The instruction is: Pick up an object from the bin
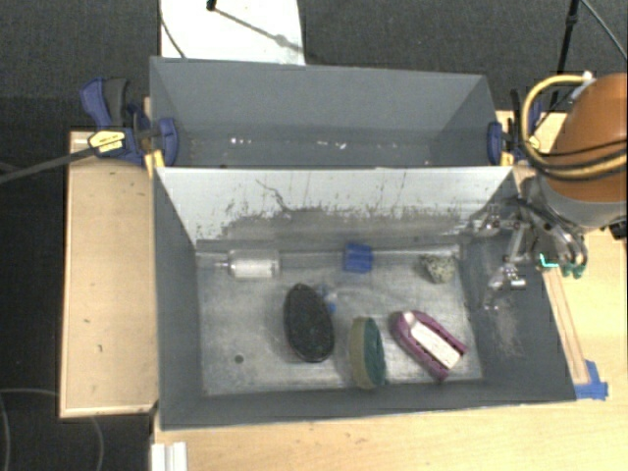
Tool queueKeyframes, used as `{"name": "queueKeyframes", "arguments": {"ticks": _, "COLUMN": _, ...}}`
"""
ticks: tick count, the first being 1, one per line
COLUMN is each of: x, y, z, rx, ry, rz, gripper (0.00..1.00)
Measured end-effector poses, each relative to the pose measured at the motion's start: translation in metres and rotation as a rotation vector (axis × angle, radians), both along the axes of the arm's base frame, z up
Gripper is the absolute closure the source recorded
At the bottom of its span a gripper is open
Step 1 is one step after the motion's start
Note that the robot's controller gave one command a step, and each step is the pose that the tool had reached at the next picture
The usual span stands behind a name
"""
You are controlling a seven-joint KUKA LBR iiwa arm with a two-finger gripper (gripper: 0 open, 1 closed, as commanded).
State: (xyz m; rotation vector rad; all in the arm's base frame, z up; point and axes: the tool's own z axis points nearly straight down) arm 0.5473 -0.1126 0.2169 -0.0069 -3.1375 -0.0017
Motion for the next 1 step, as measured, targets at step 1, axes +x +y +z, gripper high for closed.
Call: {"name": "queueKeyframes", "arguments": {"ticks": 1, "x": -0.0107, "y": 0.054, "z": -0.1265, "rx": -0.003, "ry": -0.011, "rz": -0.078, "gripper": 0.0}}
